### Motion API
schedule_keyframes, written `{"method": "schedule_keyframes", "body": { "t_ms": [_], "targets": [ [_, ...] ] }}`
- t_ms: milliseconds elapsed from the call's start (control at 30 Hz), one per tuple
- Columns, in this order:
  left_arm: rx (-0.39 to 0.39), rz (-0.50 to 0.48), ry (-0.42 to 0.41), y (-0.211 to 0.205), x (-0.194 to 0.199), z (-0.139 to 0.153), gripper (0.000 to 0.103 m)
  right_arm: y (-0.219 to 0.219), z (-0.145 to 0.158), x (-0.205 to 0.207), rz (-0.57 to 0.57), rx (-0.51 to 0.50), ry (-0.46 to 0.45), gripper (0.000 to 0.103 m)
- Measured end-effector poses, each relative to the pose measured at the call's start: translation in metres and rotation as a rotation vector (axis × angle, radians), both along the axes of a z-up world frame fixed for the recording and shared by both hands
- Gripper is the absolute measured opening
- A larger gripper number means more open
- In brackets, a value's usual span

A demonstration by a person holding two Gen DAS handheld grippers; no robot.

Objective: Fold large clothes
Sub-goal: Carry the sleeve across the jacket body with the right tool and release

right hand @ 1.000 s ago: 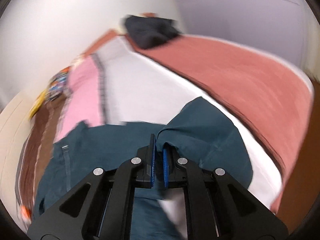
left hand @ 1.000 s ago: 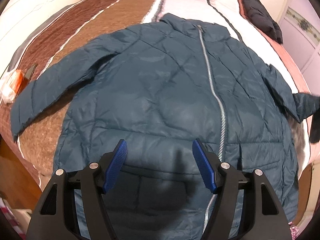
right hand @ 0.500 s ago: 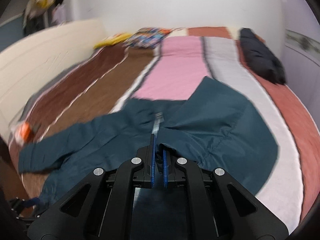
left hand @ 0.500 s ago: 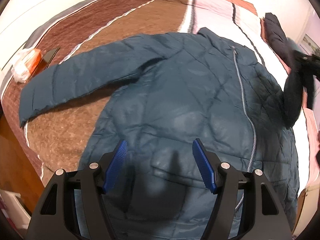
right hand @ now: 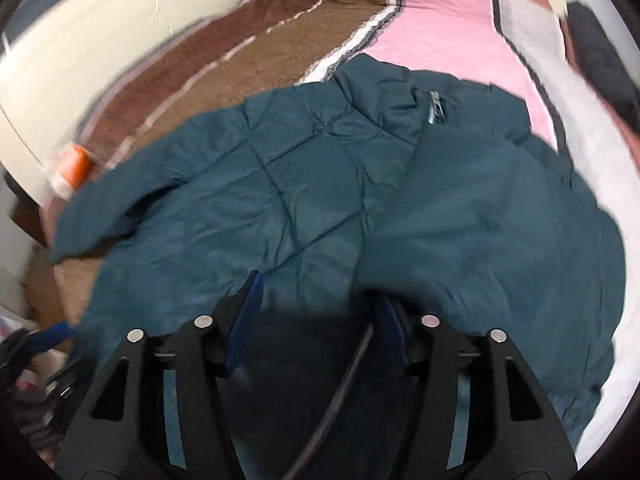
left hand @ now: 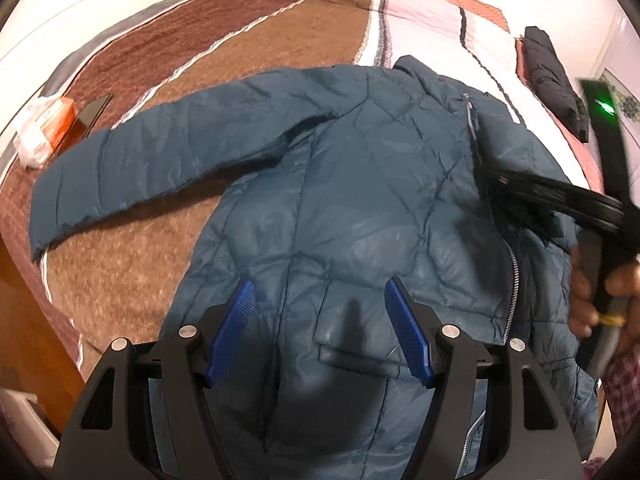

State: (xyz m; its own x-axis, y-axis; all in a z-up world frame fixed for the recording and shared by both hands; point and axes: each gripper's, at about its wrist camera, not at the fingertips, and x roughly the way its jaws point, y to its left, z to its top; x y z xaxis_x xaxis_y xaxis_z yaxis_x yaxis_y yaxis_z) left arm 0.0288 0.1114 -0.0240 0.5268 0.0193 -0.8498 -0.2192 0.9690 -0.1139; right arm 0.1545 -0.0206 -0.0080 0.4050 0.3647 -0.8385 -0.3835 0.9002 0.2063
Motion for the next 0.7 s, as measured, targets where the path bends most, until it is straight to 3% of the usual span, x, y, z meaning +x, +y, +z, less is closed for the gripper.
{"method": "schedule_keyframes", "body": {
  "t_ms": [100, 200, 333, 533, 633, 700],
  "targets": [
    [0.009, -0.033, -0.021, -0.01, 0.01, 0.006, 0.067, -0.033, 0.01, -0.017, -0.022, 0.112, 0.04, 0.064],
    [0.012, -0.093, -0.054, -0.032, 0.023, 0.016, 0.067, -0.061, 0.013, -0.031, -0.057, 0.156, 0.095, 0.065],
    [0.048, -0.239, -0.11, -0.074, 0.038, 0.029, 0.067, -0.104, 0.025, -0.059, -0.158, 0.201, 0.058, 0.065],
    [0.246, -0.607, -0.195, -0.17, 0.063, 0.025, 0.067, -0.15, 0.026, -0.092, -0.272, 0.177, 0.023, 0.065],
    [0.295, -0.723, -0.214, -0.204, 0.073, 0.019, 0.067, -0.17, 0.025, -0.105, -0.311, 0.176, 0.01, 0.065],
    [0.375, -0.813, -0.232, -0.232, 0.078, 0.01, 0.067, -0.185, 0.021, -0.112, -0.342, 0.195, 0.024, 0.065]
  ]
}}
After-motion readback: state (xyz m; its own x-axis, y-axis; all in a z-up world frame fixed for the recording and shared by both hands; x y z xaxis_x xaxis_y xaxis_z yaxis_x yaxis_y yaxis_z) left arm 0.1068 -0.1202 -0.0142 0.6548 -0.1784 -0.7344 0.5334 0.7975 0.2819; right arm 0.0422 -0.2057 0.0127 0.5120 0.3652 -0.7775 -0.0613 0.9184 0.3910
